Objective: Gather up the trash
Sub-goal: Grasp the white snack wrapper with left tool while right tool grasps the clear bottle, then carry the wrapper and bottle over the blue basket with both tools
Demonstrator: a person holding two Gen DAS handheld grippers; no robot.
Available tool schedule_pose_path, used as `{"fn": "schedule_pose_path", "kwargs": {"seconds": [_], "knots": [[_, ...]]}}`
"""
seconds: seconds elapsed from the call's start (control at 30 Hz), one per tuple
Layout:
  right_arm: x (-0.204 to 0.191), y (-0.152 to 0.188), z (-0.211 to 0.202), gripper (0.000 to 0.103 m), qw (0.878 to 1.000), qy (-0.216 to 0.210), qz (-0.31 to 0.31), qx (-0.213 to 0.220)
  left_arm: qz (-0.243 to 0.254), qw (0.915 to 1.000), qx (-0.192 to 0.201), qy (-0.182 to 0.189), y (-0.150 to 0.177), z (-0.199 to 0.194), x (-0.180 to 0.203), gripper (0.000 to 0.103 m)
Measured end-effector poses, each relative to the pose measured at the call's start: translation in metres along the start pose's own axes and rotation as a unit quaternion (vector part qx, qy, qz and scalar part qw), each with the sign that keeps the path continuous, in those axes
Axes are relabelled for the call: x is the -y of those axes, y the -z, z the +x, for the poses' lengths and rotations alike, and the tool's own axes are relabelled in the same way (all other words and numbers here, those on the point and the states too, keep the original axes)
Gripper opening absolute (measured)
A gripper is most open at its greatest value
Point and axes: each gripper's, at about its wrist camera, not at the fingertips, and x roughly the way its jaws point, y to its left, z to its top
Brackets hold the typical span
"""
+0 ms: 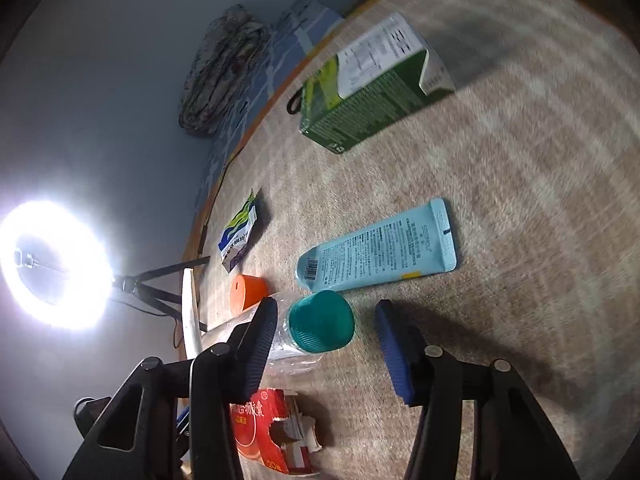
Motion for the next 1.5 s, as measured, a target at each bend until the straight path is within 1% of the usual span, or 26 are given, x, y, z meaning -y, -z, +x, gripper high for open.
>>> {"fn": "schedule_pose_path", "kwargs": {"seconds": [0.07, 0.13, 0.23, 0.3, 0.33, 0.4, 0.47, 0.57, 0.6, 0.63, 0.67, 0.7, 0.8, 0.9, 0.97, 1.0, 1.17, 1.33, 1.5], "knots": [[0.002, 0.000, 0.004, 0.047, 1.000, -0.015, 0.015, -0.003, -0.002, 1.0000, -0.003, 0.003, -0.001, 0.004, -0.001, 0.072], [0.004, 0.000, 0.007, 0.040, 0.999, -0.026, 0.026, -0.003, -0.002, 0.9999, -0.011, 0.006, -0.001, 0.009, -0.001, 0.065], [0.005, -0.002, 0.010, 0.038, 0.999, -0.033, 0.031, -0.001, 0.001, 0.9999, -0.012, 0.005, 0.000, 0.012, -0.001, 0.064], [0.002, -0.002, 0.009, 0.037, 0.999, -0.033, 0.026, 0.000, 0.004, 0.9999, -0.012, 0.005, 0.001, 0.012, -0.001, 0.055], [0.000, 0.000, 0.006, 0.037, 0.999, -0.031, 0.020, 0.004, 0.004, 0.9999, -0.013, 0.006, 0.001, 0.012, -0.001, 0.049], [-0.009, 0.001, 0.000, 0.037, 1.000, -0.026, -0.003, 0.013, 0.002, 0.9999, -0.011, 0.010, 0.002, 0.010, -0.003, 0.046], [-0.024, 0.002, -0.006, 0.037, 0.999, -0.017, -0.035, 0.021, 0.000, 0.9998, -0.012, 0.015, 0.003, 0.008, -0.005, 0.039], [-0.051, 0.006, -0.016, 0.037, 0.994, 0.001, -0.098, 0.039, -0.003, 0.9998, -0.005, 0.018, 0.004, 0.001, -0.006, 0.037], [-0.059, 0.008, -0.020, 0.037, 0.992, 0.007, -0.119, 0.046, -0.003, 0.9998, -0.003, 0.019, 0.004, -0.001, -0.005, 0.036], [-0.067, 0.010, -0.024, 0.037, 0.989, 0.013, -0.140, 0.053, -0.004, 0.9998, 0.002, 0.021, 0.004, -0.005, -0.005, 0.033], [-0.072, 0.012, -0.027, 0.037, 0.986, 0.018, -0.155, 0.060, -0.004, 0.9997, 0.005, 0.022, 0.004, -0.008, -0.004, 0.033], [-0.084, 0.015, -0.033, 0.037, 0.980, 0.028, -0.185, 0.073, -0.003, 0.9997, 0.009, 0.022, 0.004, -0.011, -0.003, 0.033], [-0.107, 0.025, -0.048, 0.037, 0.962, 0.045, -0.248, 0.099, -0.003, 0.9996, 0.016, 0.024, 0.005, -0.018, -0.002, 0.032], [-0.127, 0.037, -0.060, 0.037, 0.941, 0.065, -0.310, 0.120, -0.001, 0.9995, 0.023, 0.020, 0.006, -0.024, -0.001, 0.030], [-0.138, 0.045, -0.068, 0.037, 0.927, 0.078, -0.340, 0.134, -0.003, 0.9994, 0.026, 0.021, 0.008, -0.029, -0.002, 0.030], [-0.141, 0.049, -0.073, 0.037, 0.922, 0.081, -0.350, 0.141, -0.003, 0.9994, 0.028, 0.022, 0.009, -0.032, -0.003, 0.030], [-0.153, 0.061, -0.096, 0.037, 0.910, 0.079, -0.372, 0.163, -0.006, 0.9987, 0.043, 0.027, 0.015, -0.056, -0.007, 0.030], [-0.157, 0.078, -0.120, 0.037, 0.901, 0.076, -0.393, 0.166, -0.002, 0.9978, 0.057, 0.034, 0.029, -0.080, -0.007, 0.030], [-0.152, 0.102, -0.147, 0.037, 0.897, 0.065, -0.407, 0.159, 0.007, 0.9968, 0.071, 0.035, 0.044, -0.103, -0.002, 0.030]]}}
